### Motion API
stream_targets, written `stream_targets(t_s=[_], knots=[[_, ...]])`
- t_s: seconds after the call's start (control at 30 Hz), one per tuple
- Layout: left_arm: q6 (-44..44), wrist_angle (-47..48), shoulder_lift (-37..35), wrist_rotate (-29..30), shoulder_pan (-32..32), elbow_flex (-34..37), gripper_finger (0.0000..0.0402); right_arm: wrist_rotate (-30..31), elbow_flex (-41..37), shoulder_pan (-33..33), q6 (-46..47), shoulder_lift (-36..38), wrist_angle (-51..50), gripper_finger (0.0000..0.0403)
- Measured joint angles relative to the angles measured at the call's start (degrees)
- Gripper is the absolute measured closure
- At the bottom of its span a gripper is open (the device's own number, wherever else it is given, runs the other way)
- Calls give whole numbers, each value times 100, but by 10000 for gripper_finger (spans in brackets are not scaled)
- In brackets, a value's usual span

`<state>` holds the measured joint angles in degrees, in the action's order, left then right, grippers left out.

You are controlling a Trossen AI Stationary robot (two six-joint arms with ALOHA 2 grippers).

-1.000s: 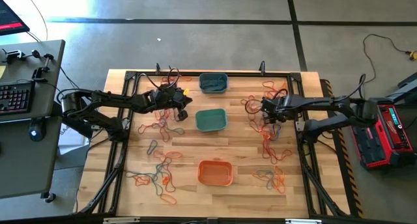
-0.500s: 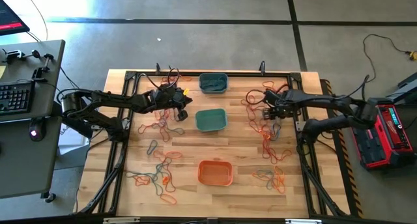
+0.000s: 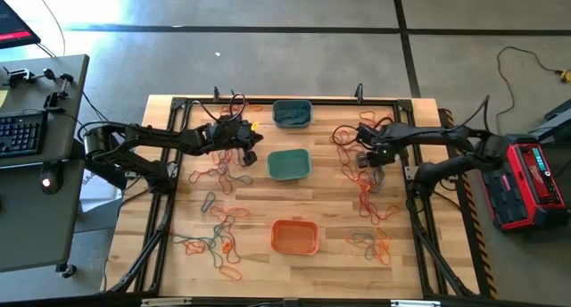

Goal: Sort rubber bands into baskets
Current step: Put the blue rubber band into the blue bin

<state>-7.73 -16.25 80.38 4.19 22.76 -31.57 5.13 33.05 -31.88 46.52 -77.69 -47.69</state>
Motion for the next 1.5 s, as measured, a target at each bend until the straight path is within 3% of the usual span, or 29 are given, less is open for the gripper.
stream_targets(t_s=[0.07,0.13,0.63,0.83,1.23,1.5], knots=[[0,-2,0,0,0,0,383,-97,18,10,-221,0,60,365],[0,-2,0,1,0,0,383,-44,91,88,-411,-19,-31,390],[24,-10,0,138,2,2,383,1215,2054,978,-1083,4,-1327,401],[205,-369,0,138,2,307,383,1720,2621,1219,-1357,4,-1237,402],[407,-737,2,138,-44,562,383,2088,3258,1281,-1957,7,-953,402],[407,-745,2,138,-83,562,383,2225,3162,1462,-2406,9,154,403]])
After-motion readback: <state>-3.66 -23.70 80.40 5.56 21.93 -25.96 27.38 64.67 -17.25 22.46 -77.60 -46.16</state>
